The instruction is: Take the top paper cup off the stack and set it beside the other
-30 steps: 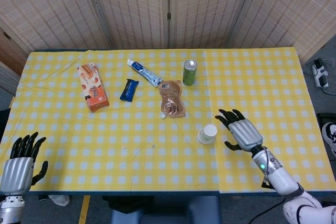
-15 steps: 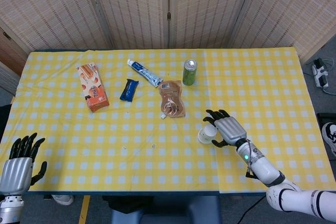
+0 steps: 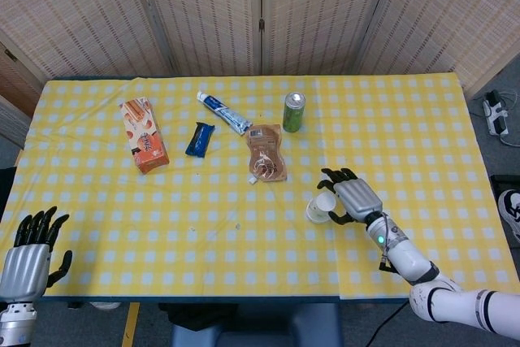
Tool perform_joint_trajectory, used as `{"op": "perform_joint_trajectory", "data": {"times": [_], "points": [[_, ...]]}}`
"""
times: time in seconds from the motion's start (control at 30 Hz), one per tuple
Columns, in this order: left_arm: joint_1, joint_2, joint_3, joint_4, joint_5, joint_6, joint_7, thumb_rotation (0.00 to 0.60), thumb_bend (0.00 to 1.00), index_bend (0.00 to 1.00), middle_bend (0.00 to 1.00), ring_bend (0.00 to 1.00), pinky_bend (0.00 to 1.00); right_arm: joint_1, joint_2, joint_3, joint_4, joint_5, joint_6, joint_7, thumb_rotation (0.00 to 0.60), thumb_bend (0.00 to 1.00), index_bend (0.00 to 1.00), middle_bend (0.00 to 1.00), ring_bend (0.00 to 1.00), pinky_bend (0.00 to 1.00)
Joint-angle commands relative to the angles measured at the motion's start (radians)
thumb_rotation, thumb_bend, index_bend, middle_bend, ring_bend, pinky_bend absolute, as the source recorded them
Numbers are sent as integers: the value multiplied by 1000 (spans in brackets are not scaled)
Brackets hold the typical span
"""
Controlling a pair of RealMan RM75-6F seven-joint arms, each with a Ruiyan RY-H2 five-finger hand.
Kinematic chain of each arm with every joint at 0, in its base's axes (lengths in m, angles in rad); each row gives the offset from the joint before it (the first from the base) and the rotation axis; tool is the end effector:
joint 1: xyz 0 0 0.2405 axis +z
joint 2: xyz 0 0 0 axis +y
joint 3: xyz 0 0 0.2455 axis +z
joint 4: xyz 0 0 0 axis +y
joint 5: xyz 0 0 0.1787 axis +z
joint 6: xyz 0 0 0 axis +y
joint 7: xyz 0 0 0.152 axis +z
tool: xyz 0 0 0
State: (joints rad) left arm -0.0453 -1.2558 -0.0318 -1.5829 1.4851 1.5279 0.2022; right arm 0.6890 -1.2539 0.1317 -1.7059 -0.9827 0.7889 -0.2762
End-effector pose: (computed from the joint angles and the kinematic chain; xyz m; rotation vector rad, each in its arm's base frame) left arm -0.2921 0.1705 0.1483 -1.3722 -0.8498 -0.8068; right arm -0.1811 -0.3139 0.0603 1.8898 -1.1952 0.7207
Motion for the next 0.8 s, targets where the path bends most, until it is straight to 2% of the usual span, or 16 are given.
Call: {"op": "perform_joint_trajectory", "data": {"times": [0.03,0.53,0.8], "points": [[1,-1,0,1,0,1,-3,600,492,192,76,55,0,3,-2,-3,3,-2,1,8,600,404,282,83,91,35],[0,-2,-3,9,-9,-6,-6,600,492,192,74,54,0,12,-2,-14,5,-11,20,32,600,429,351,112,101,35],[-1,-1,-4,6,-12,-10,-4,600,492,192,69,50,0,3,26,-18,-31,-36,51,40,600,429,364,121,103,35]]}}
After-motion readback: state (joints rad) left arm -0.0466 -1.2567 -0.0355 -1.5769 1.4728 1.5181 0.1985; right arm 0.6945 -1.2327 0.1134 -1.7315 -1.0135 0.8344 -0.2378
